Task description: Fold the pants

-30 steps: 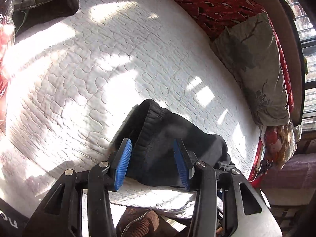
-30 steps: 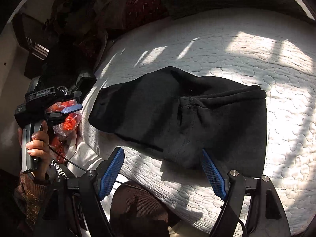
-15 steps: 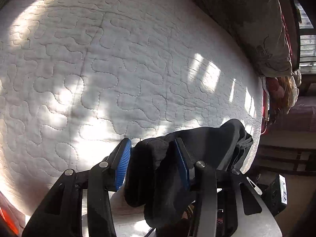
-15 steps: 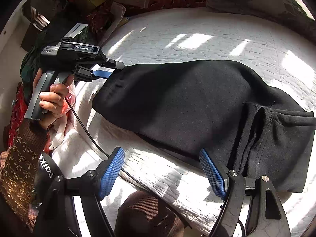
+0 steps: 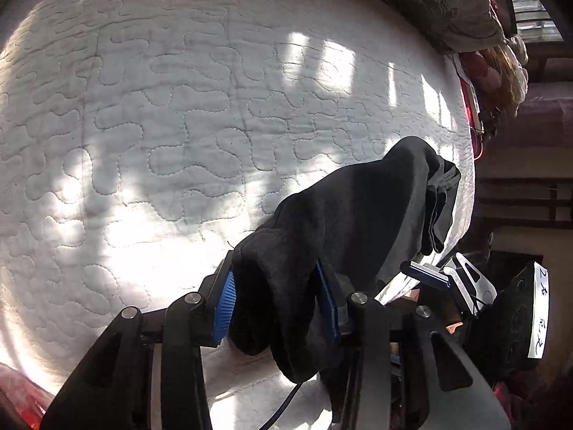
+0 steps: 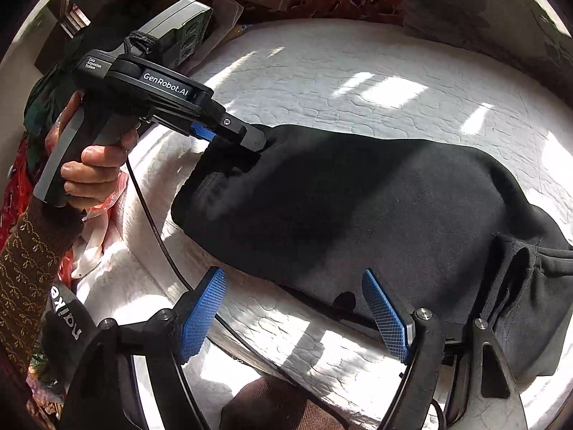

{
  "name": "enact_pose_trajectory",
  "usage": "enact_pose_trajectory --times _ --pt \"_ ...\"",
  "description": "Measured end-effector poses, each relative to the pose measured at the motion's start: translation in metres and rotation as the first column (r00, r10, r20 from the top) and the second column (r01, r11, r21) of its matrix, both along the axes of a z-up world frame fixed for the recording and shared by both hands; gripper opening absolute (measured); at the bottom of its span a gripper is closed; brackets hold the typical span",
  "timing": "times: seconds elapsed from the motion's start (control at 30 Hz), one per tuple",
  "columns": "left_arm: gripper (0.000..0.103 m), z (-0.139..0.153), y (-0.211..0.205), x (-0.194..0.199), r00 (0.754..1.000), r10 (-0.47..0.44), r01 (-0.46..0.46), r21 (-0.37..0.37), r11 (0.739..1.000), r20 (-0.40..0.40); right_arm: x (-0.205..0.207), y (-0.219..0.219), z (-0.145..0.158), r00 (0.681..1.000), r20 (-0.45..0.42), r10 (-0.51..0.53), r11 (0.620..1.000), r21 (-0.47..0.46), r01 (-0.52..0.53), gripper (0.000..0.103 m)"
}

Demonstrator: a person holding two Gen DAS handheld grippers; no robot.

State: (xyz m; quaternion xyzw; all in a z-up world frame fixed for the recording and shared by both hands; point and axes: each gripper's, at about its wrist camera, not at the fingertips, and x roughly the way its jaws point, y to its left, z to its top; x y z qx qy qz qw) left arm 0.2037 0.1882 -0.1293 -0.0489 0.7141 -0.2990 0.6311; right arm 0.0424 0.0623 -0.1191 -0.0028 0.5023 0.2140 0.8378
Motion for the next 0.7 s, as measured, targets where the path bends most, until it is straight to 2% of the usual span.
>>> enact_pose_trajectory --times 0.17,0.23,0.33,0.67,0.7 --pt "0.033 -0.005 -0.001 0.006 0.998 0.021 -0.019 0.028 0.999 -0.066 -0.007 0.048 0.000 0.992 0.110 0.061 0.995 -0.085 -0.051 0.080" --pt "0.033 -0.006 -0.001 0.010 0.996 0.018 -0.014 0.042 0.999 -0.087 -0.005 0.065 -0.004 0.991 0.121 0.063 0.994 -0.097 -0.051 0.080" --pt "0.033 -0.012 -0.001 0.015 0.992 0.028 -0.021 0.057 0.998 -0.125 -0.001 0.088 -0.014 0.985 0.153 0.074 0.985 -0.165 -0.048 0.080" --pt "0.033 -0.023 0.016 0.023 0.976 0.088 -0.091 -0.005 0.996 -0.201 0.009 0.131 -0.035 0.969 0.225 0.100 0.948 -0.318 -0.025 0.078" --pt "0.033 -0.024 0.019 0.023 0.974 0.104 -0.109 -0.016 0.994 -0.201 0.010 0.135 -0.039 0.966 0.233 0.113 0.938 -0.345 -0.027 0.075"
